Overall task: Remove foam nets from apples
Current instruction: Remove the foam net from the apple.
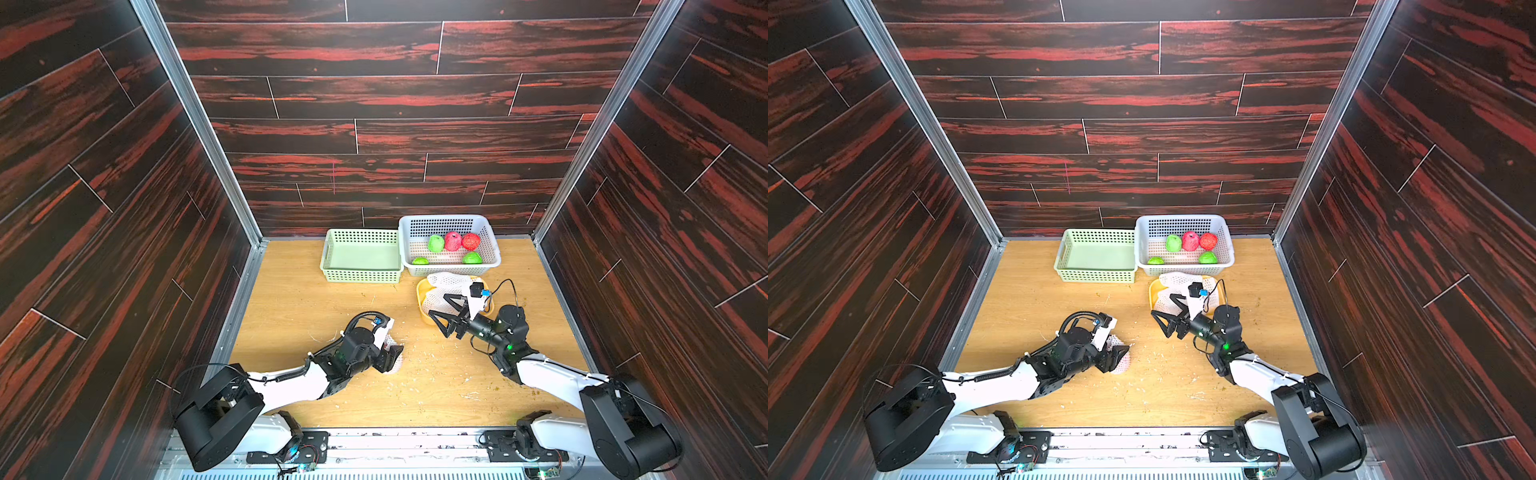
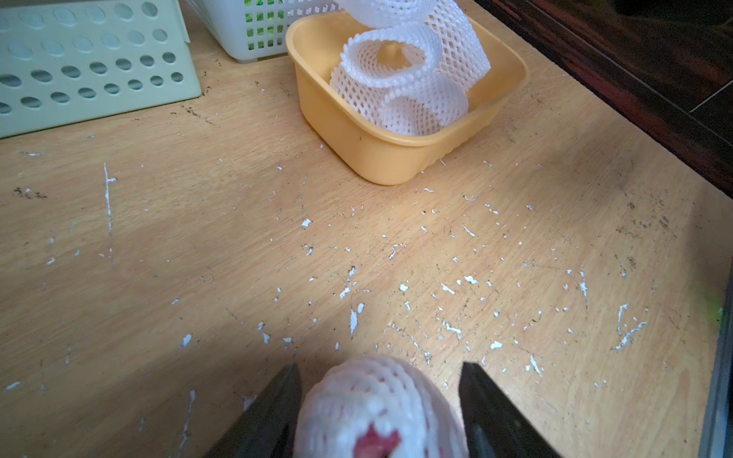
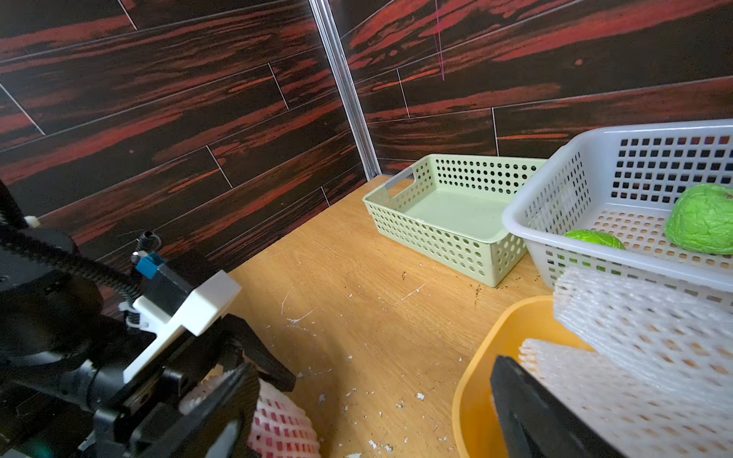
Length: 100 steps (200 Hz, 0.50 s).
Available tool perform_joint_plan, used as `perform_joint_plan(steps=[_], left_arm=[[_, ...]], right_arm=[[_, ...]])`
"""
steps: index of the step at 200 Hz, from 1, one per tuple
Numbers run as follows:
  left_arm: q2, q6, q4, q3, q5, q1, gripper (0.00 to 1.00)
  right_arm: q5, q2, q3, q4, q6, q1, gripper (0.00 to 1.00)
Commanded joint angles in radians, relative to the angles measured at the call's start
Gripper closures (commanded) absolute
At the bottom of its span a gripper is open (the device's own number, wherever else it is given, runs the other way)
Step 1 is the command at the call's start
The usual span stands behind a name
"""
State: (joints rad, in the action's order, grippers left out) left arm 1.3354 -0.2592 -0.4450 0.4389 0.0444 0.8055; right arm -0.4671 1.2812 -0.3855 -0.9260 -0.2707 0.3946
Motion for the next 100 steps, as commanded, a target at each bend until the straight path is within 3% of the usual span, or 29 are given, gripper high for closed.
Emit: perform_joint_plan(steps=[1,16,26,50,66,84,100], left_arm=[[0.006,-0.005,-0.037,-0.022,0.001,0.003,0.46],[0.011,-0.005,-0.046,-0.025,0.004,0.003,0.5],[0.013,-0.003,-0.043,-0.021,0.008,0.003,0.61],[0.001,0.005,-0.018,-0.008,0.007,0.003,0.72],[-0.027,0.019,0.019,0.008,0.003,0.003,0.87],[-0.068,0.032,0.071,0.032,-0.012,0.003,0.9],[-0.109,0.037,0.093,0.049,-0.023,0.0,0.99]], right_arm=[[0.011,0.01,-0.027,0.016,0.001,0.006,0.05],[0.013,0.011,-0.029,0.018,0.001,0.006,0.05],[0.015,0.01,-0.029,0.02,0.001,0.006,0.05],[0.023,0.009,-0.029,0.027,0.003,0.005,0.05],[0.027,0.007,-0.029,0.029,0.005,0.006,0.05],[0.032,0.004,-0.029,0.032,0.004,0.006,0.05],[0.035,0.001,-0.027,0.03,0.005,0.006,0.05]])
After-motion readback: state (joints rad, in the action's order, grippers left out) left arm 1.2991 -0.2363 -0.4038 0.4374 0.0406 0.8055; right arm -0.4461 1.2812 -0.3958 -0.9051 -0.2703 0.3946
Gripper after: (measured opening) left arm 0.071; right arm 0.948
